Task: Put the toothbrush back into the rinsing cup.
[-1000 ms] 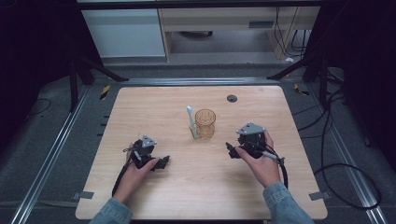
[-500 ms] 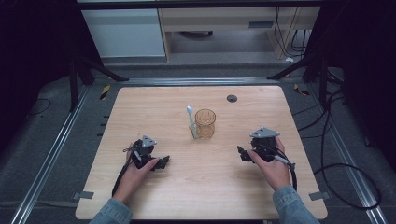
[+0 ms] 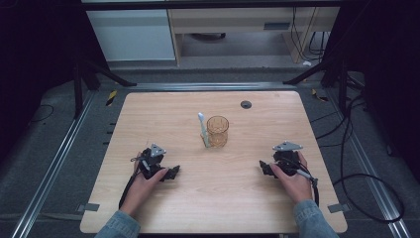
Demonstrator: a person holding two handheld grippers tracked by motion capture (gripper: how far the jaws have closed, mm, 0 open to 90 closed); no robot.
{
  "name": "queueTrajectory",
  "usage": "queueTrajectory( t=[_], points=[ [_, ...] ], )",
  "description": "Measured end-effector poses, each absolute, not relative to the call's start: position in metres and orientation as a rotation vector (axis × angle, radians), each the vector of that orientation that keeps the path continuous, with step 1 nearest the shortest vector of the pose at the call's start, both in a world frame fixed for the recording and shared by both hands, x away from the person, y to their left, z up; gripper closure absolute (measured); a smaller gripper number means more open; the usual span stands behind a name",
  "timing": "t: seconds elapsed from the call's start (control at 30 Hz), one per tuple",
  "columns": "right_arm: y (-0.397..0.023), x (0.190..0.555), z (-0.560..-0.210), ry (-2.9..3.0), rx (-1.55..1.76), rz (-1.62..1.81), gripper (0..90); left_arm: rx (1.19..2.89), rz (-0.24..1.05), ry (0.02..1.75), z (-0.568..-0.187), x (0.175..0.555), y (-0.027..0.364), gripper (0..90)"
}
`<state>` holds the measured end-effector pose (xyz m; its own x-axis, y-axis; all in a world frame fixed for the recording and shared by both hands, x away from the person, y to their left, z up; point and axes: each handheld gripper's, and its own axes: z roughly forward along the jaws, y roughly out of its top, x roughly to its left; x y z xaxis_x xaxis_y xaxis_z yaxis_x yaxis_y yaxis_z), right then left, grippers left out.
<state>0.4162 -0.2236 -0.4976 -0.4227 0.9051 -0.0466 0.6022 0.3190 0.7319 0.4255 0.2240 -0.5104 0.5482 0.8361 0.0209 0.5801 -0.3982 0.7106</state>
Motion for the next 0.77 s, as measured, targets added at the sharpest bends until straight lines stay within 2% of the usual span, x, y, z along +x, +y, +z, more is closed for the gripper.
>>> queueTrajectory(
  t=[0.23, 0.77],
  points=[
    [-0.236, 0.417, -0.512, 2.110, 1.411, 0.912, 10.2, 2.128, 0.500, 1.134, -0.510, 0.425, 0.224, 0.0],
    [-0.231, 0.421, -0.514, 2.088, 1.425, 0.905, 3.4, 2.129, 0.500, 1.134, -0.510, 0.425, 0.224, 0.0]
  ],
)
